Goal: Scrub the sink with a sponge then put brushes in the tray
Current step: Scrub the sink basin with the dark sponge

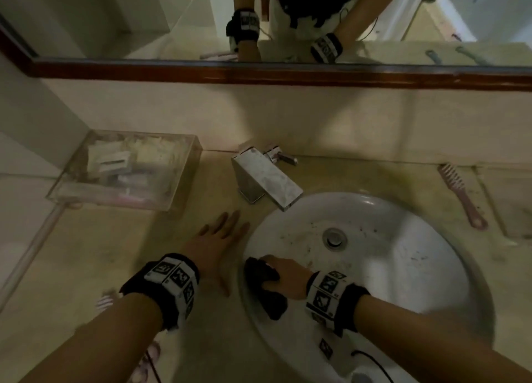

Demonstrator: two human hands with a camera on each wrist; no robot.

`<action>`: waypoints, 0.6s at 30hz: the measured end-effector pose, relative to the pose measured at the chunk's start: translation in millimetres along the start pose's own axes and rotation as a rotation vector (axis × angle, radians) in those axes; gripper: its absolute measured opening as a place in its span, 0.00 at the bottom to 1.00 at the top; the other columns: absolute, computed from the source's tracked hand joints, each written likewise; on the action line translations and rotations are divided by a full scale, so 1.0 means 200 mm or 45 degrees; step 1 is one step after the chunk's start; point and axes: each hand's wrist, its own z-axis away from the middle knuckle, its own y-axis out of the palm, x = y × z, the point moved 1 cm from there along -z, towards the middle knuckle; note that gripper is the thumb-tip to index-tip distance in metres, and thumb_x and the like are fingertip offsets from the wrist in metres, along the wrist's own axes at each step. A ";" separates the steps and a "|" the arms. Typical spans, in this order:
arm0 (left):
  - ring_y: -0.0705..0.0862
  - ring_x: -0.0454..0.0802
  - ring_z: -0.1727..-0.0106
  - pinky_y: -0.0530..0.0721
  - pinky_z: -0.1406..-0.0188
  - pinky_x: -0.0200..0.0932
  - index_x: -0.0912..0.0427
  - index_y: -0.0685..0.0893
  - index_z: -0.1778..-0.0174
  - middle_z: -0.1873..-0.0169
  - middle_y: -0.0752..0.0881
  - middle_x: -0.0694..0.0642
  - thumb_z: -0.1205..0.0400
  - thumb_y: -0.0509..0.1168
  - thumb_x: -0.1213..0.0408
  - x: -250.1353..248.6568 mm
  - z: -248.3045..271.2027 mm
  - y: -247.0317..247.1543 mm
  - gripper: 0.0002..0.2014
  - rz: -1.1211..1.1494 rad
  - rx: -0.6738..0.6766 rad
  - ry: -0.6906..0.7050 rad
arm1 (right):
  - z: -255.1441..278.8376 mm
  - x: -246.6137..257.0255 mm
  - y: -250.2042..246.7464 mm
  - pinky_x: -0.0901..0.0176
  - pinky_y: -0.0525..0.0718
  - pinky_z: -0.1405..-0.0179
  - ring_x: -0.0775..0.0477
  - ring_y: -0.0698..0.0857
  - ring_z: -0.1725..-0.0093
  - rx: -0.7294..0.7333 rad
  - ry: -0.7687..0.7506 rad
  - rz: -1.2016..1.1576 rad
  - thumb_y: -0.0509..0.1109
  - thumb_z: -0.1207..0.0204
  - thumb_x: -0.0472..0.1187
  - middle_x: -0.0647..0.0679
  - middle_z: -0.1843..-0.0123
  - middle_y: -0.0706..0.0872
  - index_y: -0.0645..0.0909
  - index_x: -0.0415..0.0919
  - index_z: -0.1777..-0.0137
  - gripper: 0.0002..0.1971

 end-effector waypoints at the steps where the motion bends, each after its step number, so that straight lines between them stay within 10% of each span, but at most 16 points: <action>1: 0.28 0.53 0.18 0.43 0.15 0.59 0.47 0.30 0.19 0.19 0.25 0.51 0.39 0.79 0.41 0.00 0.00 0.00 0.69 0.009 0.003 -0.001 | -0.02 0.02 0.03 0.50 0.69 0.26 0.39 0.72 0.25 -0.002 -0.025 -0.011 0.63 0.18 0.44 0.39 0.23 0.71 0.63 0.38 0.21 0.27; 6: 0.29 0.52 0.17 0.44 0.15 0.58 0.46 0.29 0.19 0.19 0.26 0.49 0.40 0.81 0.45 -0.02 0.00 0.00 0.70 0.054 -0.033 -0.049 | -0.17 0.00 0.11 0.59 0.78 0.42 0.39 0.82 0.35 -0.136 0.072 -0.056 0.64 0.19 0.43 0.37 0.35 0.84 0.82 0.32 0.37 0.17; 11: 0.29 0.51 0.17 0.43 0.15 0.58 0.45 0.29 0.20 0.23 0.22 0.46 0.40 0.82 0.48 -0.05 -0.01 0.01 0.71 0.091 -0.058 -0.097 | -0.26 -0.07 0.10 0.61 0.68 0.63 0.44 0.82 0.49 -0.185 0.176 0.036 0.58 0.16 0.39 0.40 0.57 0.83 0.77 0.37 0.59 0.12; 16: 0.25 0.41 0.27 0.42 0.16 0.59 0.40 0.24 0.24 0.31 0.19 0.41 0.43 0.83 0.48 -0.04 -0.03 0.02 0.73 0.115 -0.038 -0.117 | -0.33 -0.13 -0.02 0.60 0.76 0.61 0.49 0.75 0.69 -0.262 0.295 -0.037 0.62 0.18 0.42 0.45 0.66 0.76 0.73 0.40 0.71 0.18; 18: 0.25 0.41 0.27 0.42 0.16 0.60 0.39 0.22 0.28 0.31 0.19 0.41 0.43 0.83 0.47 -0.04 -0.02 0.02 0.73 0.125 -0.036 -0.127 | -0.28 -0.14 -0.05 0.55 0.79 0.46 0.41 0.84 0.52 -0.193 0.204 -0.040 0.66 0.20 0.44 0.39 0.50 0.85 0.84 0.35 0.53 0.12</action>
